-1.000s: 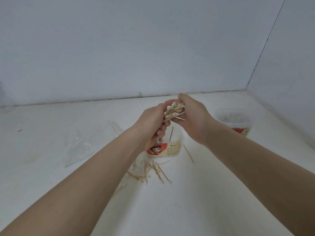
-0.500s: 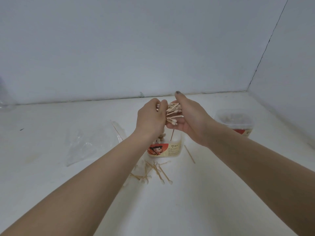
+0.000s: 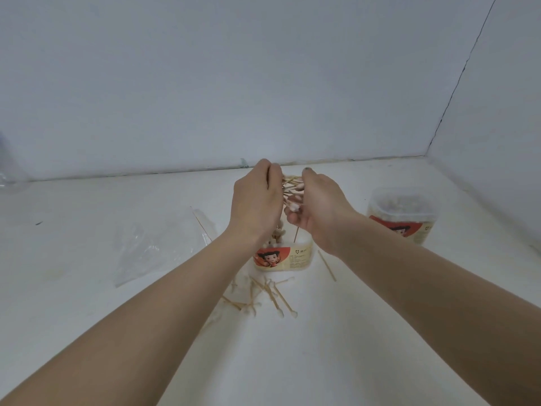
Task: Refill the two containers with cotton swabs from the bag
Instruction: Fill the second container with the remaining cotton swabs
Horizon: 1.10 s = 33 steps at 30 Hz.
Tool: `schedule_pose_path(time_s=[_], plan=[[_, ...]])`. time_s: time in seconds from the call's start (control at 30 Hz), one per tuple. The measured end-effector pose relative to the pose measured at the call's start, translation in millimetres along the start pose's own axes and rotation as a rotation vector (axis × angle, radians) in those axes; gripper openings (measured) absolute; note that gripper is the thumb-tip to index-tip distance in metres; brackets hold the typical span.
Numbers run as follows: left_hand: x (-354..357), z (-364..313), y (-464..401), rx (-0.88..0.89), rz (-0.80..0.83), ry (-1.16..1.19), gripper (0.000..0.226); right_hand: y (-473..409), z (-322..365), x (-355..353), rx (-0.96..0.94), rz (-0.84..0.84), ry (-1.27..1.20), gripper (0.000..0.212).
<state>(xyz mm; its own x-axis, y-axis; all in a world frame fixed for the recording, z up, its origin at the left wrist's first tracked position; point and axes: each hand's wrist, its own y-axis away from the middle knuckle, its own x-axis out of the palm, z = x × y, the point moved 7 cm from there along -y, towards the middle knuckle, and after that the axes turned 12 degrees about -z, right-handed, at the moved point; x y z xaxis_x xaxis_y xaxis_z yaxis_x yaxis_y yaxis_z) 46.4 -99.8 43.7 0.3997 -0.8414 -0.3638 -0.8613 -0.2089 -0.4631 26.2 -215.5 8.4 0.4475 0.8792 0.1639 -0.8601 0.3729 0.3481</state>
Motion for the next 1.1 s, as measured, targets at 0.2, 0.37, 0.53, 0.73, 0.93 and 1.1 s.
schedule_pose_path(time_s=[0.2,0.37,0.53,0.73,0.93,1.1], plan=[[-4,0,4,0.065,0.036,0.021,0.030,5,0,2,0.287,0.110,-0.233,0.020],[-3,-1,9,0.135,0.133,0.005,0.027,0,7,-4,0.304,0.072,-0.234,0.014],[1,4,11,0.036,0.211,0.023,0.024,-6,13,-4,0.134,0.019,-0.104,0.016],[2,1,6,-0.065,0.203,0.021,0.035,-13,15,-6,-0.121,-0.065,0.193,0.012],[3,4,0,-0.216,0.186,0.070,0.038,-12,23,-5,-0.356,-0.103,0.312,0.030],[4,14,2,-0.511,0.168,0.170,0.048,-14,18,-4,-0.324,-0.111,0.288,0.029]])
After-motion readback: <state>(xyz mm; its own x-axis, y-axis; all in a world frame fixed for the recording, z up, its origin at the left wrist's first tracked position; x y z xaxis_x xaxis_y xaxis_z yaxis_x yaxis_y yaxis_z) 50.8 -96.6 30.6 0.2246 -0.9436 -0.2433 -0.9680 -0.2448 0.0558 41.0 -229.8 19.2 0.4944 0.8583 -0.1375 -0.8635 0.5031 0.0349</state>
